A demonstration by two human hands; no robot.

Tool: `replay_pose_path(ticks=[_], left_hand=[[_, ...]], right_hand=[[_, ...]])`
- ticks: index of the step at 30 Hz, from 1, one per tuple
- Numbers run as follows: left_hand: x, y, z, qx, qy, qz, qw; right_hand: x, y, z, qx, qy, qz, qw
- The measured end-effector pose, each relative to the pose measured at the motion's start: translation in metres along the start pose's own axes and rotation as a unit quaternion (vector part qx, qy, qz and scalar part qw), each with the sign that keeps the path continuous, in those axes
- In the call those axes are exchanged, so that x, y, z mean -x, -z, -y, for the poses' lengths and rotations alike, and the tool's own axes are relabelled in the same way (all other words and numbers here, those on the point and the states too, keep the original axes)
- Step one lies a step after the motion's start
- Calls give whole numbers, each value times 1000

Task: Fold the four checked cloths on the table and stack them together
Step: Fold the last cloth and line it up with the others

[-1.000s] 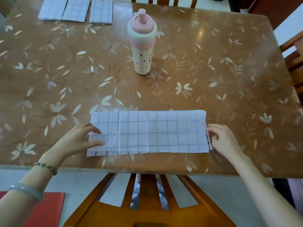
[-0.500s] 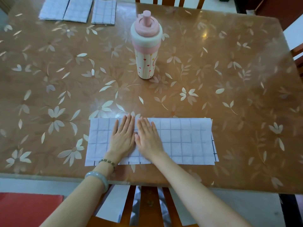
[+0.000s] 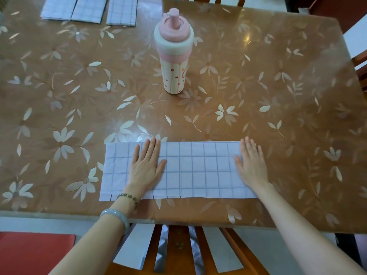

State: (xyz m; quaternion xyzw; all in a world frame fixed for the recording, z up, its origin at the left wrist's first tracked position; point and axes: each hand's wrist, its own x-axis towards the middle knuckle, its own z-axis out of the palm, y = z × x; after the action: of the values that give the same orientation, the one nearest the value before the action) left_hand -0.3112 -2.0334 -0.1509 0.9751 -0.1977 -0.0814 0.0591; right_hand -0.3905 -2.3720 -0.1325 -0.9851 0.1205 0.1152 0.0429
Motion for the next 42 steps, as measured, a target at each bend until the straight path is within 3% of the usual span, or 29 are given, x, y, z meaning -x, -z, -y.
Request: replay_pose_path(ticks=[4,9,12,17,24,27,32,35,39,42], left_hand=[[1,0,0,-3,4,-1,1000],[1,0,-1,1,9,9,1000],[1,0,-1,1,11,9,1000],[2,2,1,5,11,7,1000],[26,12,51,10,92,17,996],[37,19,79,-1,130,24,991],[47,31,94,42,185,11,982],[48,47,68,119,252,-56,959],[46,56,46,128,336,-62,931],[46,54,43,128,378,-20,917]], right_hand=[[0,9,31,-34,-34,-60,997],[6,-1,151,-112,144,-58,981],[6,-13,182,-96,170,-28,980],[3,-19,146,-43,164,-11,985],[14,-7,18,-6,18,2,1000],[16,-3,-8,17,-5,20,1000],[15,17,14,-21,-34,-45,998],[12,30,69,-116,44,-90,988],[13,30,131,-182,162,-6,970],[13,26,144,-186,142,88,968]])
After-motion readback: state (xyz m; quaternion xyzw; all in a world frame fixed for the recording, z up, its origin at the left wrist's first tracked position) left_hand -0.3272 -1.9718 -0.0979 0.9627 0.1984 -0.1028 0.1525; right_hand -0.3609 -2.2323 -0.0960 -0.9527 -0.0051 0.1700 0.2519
